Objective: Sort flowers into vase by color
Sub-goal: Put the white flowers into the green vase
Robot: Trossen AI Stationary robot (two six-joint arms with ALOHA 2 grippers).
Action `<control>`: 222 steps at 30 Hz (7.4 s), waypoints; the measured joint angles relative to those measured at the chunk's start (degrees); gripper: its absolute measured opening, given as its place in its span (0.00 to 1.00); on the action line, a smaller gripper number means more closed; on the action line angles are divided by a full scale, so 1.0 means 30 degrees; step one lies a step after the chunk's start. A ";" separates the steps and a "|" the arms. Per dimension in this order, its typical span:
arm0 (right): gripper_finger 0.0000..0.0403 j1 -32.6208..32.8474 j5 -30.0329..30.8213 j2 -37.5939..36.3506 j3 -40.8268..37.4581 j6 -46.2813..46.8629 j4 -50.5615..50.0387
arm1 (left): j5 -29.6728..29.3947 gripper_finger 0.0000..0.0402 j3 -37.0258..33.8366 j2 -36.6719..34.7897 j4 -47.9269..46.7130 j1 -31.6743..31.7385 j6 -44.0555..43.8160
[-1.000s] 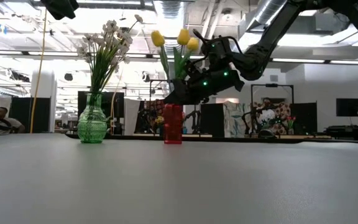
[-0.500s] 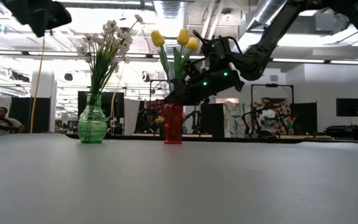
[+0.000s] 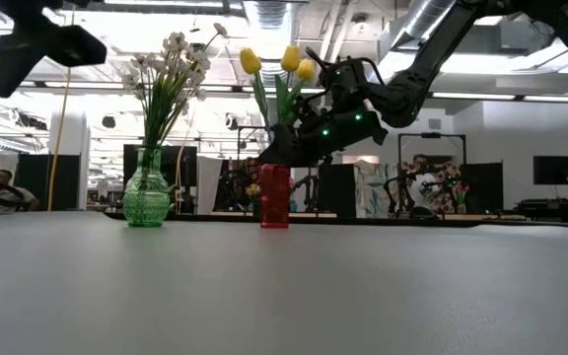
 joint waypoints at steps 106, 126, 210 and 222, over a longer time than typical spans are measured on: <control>0.95 0.3650 0.0000 -0.8258 0.0015 -0.1184 -1.6721 | -0.1629 0.48 -0.5340 0.8757 0.3148 -0.4597 0.5713; 0.95 0.3657 -0.0007 -1.1020 0.0007 -0.1184 -1.9135 | -0.1891 0.02 -0.5298 0.8574 0.3467 -0.4308 0.4452; 0.95 0.3774 0.0000 -1.5668 -0.4707 0.0812 -1.9679 | -3.1685 0.00 -0.8273 -0.7184 0.2083 0.0692 -2.7538; 0.95 0.3774 0.0000 -1.5668 -0.4707 0.0816 -1.9566 | -3.1419 0.00 -0.9704 -0.7184 0.4332 0.1319 -2.7753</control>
